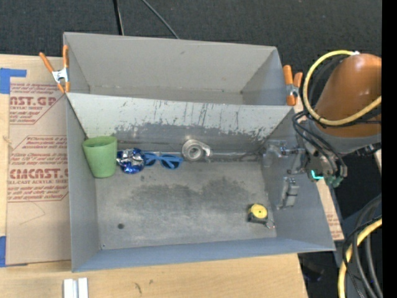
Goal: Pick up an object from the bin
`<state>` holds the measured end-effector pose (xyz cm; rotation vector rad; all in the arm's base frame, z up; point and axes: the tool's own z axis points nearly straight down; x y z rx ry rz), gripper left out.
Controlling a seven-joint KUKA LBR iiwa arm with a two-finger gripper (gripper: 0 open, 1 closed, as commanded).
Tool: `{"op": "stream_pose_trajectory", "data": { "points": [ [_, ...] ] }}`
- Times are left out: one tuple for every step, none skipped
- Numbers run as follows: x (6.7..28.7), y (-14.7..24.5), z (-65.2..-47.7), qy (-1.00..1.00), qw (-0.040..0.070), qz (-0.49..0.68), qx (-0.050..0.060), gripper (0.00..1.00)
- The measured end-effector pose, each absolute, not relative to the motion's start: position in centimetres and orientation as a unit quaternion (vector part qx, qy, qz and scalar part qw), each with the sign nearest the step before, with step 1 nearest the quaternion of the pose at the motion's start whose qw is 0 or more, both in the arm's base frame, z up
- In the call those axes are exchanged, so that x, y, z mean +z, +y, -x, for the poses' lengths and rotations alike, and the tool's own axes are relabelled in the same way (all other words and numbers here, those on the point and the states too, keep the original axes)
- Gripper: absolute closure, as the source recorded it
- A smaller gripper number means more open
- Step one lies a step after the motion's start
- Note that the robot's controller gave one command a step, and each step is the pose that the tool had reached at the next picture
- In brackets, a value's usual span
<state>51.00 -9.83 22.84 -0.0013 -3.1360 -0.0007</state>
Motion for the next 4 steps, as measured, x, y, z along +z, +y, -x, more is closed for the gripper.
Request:
{"op": "stream_pose_trajectory", "data": {
  "points": [
    [11.8,-12.5,-50.3,-0.984,0.002,-0.179,-0.001,0.00],
    [7.0,-13.1,-48.9,-0.932,-0.003,-0.362,0.000,0.00],
    [7.2,-13.1,-49.0,-0.932,-0.003,-0.362,0.001,1.00],
    [28.3,-13.1,-48.5,-0.923,-0.004,-0.384,0.003,1.00]
  ]
}}
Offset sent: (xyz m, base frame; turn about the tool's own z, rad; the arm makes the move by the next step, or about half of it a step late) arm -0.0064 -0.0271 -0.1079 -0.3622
